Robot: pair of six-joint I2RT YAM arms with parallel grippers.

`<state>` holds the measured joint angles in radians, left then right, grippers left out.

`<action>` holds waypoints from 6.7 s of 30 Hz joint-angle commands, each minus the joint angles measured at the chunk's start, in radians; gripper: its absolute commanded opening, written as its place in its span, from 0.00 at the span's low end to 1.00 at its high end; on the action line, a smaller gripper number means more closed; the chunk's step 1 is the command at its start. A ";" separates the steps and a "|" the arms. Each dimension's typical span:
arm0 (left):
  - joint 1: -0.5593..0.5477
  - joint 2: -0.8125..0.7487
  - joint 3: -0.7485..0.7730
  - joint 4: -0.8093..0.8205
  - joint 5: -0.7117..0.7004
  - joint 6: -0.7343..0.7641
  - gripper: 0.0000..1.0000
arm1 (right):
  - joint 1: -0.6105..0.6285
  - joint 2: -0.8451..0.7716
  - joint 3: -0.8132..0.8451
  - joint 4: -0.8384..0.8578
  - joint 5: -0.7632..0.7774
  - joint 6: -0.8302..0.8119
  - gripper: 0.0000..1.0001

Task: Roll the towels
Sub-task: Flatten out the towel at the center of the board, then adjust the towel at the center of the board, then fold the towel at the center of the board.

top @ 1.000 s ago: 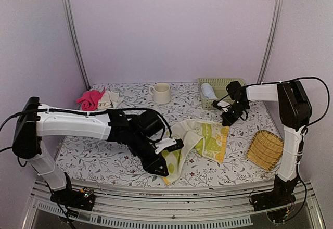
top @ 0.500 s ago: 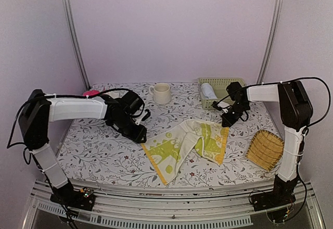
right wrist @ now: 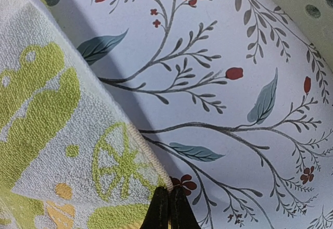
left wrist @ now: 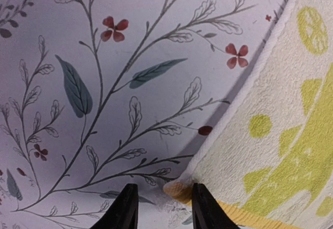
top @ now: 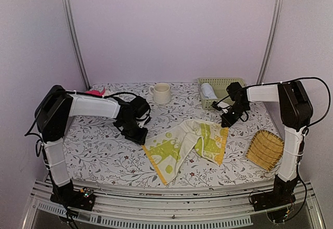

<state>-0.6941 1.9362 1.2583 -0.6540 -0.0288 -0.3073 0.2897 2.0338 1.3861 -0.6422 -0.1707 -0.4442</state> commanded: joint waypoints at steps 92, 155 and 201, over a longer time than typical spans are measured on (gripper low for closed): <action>0.031 -0.332 -0.346 0.042 0.194 0.008 0.00 | 0.152 -0.552 -0.491 -0.048 -0.075 -0.254 0.25; 0.243 -0.334 -0.075 -0.099 0.197 0.071 0.26 | 0.097 -0.565 -0.239 -0.163 -0.176 -0.202 0.42; 0.427 -0.127 -0.168 0.283 0.360 0.111 0.45 | -0.119 0.141 0.130 -0.179 -0.441 0.042 0.31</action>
<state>-0.2779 1.7863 1.0985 -0.3798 0.3077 -0.2089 0.1543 2.1212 1.4670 -0.7837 -0.5667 -0.4057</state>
